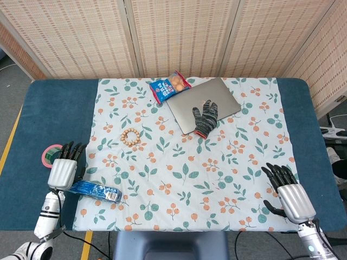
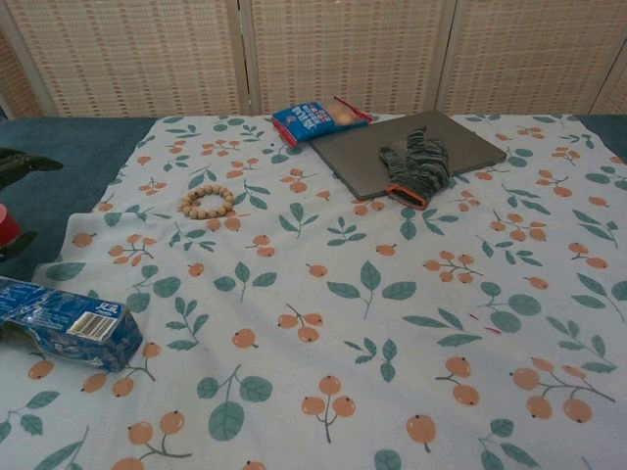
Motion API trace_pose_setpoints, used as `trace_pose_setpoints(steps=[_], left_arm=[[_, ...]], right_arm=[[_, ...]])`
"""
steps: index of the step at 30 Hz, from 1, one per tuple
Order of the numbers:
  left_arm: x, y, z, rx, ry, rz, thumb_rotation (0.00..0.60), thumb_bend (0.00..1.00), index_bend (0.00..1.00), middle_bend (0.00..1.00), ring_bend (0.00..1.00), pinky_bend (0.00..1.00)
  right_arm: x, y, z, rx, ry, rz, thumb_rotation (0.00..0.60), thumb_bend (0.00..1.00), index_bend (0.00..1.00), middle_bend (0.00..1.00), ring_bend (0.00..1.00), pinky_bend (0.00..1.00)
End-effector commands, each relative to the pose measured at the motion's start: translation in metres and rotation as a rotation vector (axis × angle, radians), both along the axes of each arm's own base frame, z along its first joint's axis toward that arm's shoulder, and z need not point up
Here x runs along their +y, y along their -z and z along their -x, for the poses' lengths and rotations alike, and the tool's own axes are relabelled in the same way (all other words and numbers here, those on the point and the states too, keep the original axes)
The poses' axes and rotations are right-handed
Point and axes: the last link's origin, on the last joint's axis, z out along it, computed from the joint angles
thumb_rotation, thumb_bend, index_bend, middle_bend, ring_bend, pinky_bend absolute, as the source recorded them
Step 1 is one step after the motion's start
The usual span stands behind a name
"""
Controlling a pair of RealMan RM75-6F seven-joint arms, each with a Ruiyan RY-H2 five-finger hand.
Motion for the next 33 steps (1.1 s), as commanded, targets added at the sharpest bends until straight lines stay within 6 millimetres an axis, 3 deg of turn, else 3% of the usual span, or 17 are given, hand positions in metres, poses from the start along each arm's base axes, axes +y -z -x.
trace_pose_setpoints(steps=[1, 5, 11, 15, 25, 33], left_arm=[[0.001, 0.005, -0.004, -0.035, 0.007, 0.021, 0.600, 0.43, 0.12, 0.12, 0.03, 0.11], [0.015, 0.016, -0.024, -0.108, 0.060, 0.070, 0.600, 0.43, 0.15, 0.15, 0.04, 0.11], [0.074, 0.040, -0.056, -0.130, 0.065, 0.140, 0.600, 0.44, 0.27, 0.23, 0.08, 0.09], [0.095, 0.057, -0.066, -0.095, 0.047, 0.155, 0.600, 0.44, 0.29, 0.25, 0.08, 0.07], [0.106, 0.083, -0.085, -0.065, 0.062, 0.164, 0.600, 0.43, 0.21, 0.26, 0.07, 0.04], [0.112, 0.096, -0.086, 0.004, 0.054, 0.170, 0.600, 0.43, 0.29, 0.28, 0.07, 0.03]], right_arm=[[0.001, -0.001, -0.001, -0.003, -0.001, -0.001, 0.600, 0.21, 0.00, 0.00, 0.00, 0.00], [0.003, -0.002, -0.002, -0.003, -0.003, 0.000, 0.600, 0.21, 0.00, 0.00, 0.00, 0.00], [0.002, 0.000, -0.001, 0.001, 0.000, -0.014, 0.600, 0.21, 0.00, 0.00, 0.00, 0.00], [0.001, -0.001, 0.000, 0.000, 0.006, -0.018, 0.600, 0.21, 0.00, 0.00, 0.00, 0.00], [0.000, -0.003, 0.002, 0.006, 0.021, -0.026, 0.600, 0.21, 0.00, 0.00, 0.00, 0.00], [0.000, -0.005, 0.003, 0.008, 0.033, -0.033, 0.600, 0.21, 0.00, 0.00, 0.00, 0.00]])
